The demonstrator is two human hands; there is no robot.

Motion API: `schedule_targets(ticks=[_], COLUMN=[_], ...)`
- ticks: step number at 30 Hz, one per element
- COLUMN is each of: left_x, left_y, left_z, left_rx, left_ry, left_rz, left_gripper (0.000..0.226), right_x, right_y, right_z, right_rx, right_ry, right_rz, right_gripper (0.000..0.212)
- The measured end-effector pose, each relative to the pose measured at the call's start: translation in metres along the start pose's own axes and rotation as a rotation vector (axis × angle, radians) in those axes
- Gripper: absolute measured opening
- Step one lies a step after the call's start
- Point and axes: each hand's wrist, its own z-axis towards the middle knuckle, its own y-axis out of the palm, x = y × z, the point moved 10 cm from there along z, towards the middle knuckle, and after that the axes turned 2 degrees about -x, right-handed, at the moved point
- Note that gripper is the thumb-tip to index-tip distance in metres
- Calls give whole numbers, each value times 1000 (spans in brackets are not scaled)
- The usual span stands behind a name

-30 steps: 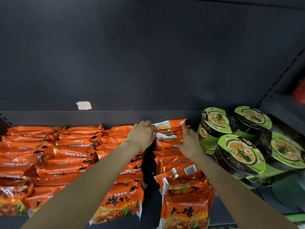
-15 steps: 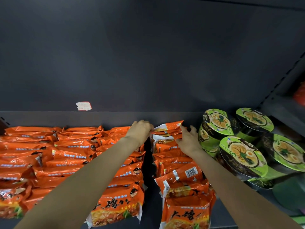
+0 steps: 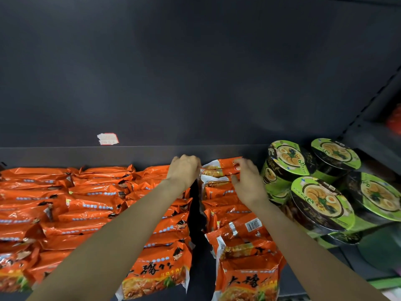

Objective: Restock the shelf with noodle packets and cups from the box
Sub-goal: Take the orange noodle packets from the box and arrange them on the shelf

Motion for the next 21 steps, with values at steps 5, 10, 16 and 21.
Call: schedule_targets(ticks=[5, 10, 16, 21], left_x=[4, 43, 42, 27], left_y=[1, 4, 19, 14], left_z=[-1, -16, -14, -7], left_rx=[-3, -7, -105, -110], left_ry=[-4, 382, 377, 224], left_rz=[53, 67, 195, 43], left_gripper=[28, 44, 58, 50], right_x=[-4, -1, 2, 3], right_y=[15, 19, 20, 18], right_z=[-25, -30, -29, -29], right_rx=[-127, -190, -250, -247], right_ry=[-136, -157, -111, -52], right_rz=[-274, -292, -279, -276], right_gripper=[44, 45, 37, 32])
